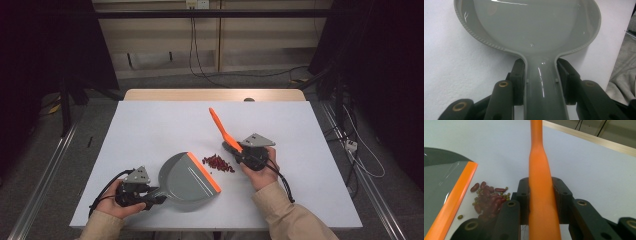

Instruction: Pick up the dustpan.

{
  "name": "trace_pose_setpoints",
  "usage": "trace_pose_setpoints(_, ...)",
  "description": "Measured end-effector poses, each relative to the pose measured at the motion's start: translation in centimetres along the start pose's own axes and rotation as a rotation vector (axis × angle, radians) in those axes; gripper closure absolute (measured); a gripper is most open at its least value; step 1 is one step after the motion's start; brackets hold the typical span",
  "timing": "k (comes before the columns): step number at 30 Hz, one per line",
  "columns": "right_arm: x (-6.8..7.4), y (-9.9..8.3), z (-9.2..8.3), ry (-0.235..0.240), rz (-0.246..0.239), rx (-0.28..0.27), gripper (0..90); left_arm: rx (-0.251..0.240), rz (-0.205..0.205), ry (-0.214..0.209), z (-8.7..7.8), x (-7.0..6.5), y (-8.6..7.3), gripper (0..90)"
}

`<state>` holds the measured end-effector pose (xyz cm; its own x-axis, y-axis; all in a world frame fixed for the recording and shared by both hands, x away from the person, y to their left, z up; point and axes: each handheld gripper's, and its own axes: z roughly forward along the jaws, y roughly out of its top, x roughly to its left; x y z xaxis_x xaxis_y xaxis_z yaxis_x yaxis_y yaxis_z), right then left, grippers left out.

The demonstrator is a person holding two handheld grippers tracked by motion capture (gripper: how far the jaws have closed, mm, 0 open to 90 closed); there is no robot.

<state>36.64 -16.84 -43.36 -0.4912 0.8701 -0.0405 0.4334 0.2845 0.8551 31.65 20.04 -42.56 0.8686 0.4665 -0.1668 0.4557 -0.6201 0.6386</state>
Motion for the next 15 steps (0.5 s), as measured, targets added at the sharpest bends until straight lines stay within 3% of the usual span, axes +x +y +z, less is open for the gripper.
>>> trace_pose_setpoints(15, 1.6, -0.2, 0.0, 0.004, -0.017, -0.011, 70.9, 0.019, 0.000, -0.022, 0.6, -0.1, 0.8, 62.4)
